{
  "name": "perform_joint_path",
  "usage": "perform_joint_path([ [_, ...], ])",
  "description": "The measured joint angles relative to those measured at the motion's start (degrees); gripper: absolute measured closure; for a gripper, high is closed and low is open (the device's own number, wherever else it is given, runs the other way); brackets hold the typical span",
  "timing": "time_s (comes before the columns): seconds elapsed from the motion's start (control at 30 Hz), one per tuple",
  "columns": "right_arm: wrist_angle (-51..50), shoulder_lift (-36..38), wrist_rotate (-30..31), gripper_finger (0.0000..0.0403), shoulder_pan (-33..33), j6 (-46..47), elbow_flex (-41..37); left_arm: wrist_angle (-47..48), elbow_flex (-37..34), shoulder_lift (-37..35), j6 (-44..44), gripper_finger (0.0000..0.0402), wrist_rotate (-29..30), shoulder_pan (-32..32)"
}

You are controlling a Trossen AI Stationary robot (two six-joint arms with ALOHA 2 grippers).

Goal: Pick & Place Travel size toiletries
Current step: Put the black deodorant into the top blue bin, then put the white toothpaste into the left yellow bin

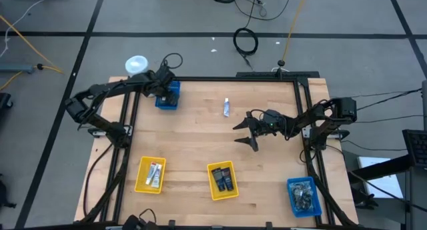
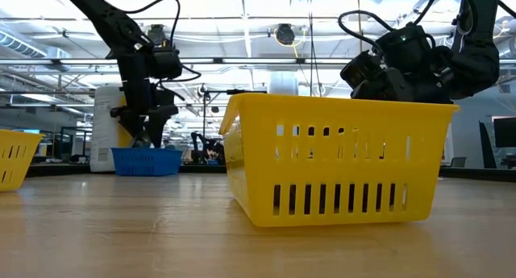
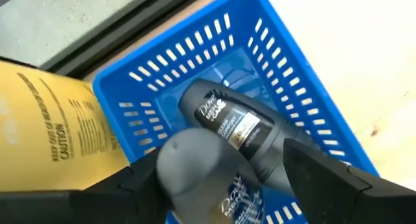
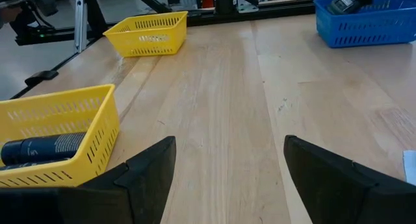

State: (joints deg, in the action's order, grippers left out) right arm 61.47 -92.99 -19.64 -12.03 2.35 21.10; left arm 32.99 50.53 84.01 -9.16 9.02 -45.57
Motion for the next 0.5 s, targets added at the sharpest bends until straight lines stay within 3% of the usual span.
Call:
perform_joint_path([
  [0.27,0.0,0.0,0.0,0.0124,0.0,0.0,0.0,3.8,5.0,0.0,4.2,0.0149,0.0,0.4],
  [0.5,0.0,0.0,0.0,0.0124,0.0,0.0,0.0,4.9,7.0,0.0,4.3,0.0199,0.0,0.8],
])
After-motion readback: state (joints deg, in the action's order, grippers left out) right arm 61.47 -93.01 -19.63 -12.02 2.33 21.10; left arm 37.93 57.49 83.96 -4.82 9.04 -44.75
